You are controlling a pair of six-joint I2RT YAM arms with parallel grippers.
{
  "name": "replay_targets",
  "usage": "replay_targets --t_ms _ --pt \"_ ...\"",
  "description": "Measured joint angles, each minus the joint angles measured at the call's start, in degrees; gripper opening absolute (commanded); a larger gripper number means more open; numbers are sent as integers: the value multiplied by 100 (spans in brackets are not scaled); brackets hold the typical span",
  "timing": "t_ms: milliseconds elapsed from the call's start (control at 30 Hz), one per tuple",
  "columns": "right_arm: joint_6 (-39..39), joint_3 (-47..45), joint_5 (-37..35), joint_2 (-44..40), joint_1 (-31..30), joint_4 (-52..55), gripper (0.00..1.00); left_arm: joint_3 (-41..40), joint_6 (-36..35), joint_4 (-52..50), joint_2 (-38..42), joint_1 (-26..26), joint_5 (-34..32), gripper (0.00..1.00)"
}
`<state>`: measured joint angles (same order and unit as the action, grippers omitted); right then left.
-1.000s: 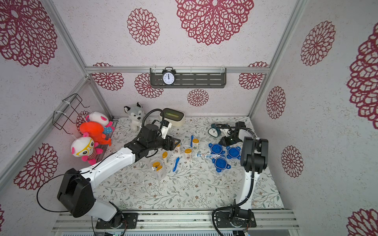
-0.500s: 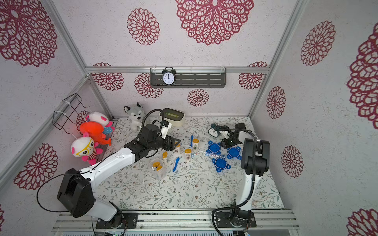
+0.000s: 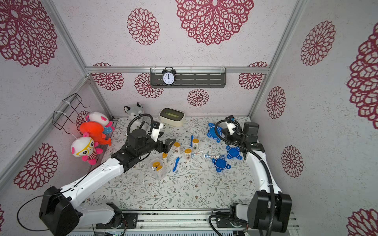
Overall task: Pack away toiletry kits
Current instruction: Pick up the lid from the center of the board.
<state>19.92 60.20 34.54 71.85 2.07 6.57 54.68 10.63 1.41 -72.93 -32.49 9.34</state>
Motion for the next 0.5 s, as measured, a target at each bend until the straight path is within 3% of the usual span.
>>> replay_targets --t_ms 233,500 --pt "-374 339 1102 258 -1165 -1322 0 -870 -494 876 715 542 892 100" --pt "-474 1178 2100 1217 -1956 -1950 0 -1051 -809 1300 916 577 1582 96"
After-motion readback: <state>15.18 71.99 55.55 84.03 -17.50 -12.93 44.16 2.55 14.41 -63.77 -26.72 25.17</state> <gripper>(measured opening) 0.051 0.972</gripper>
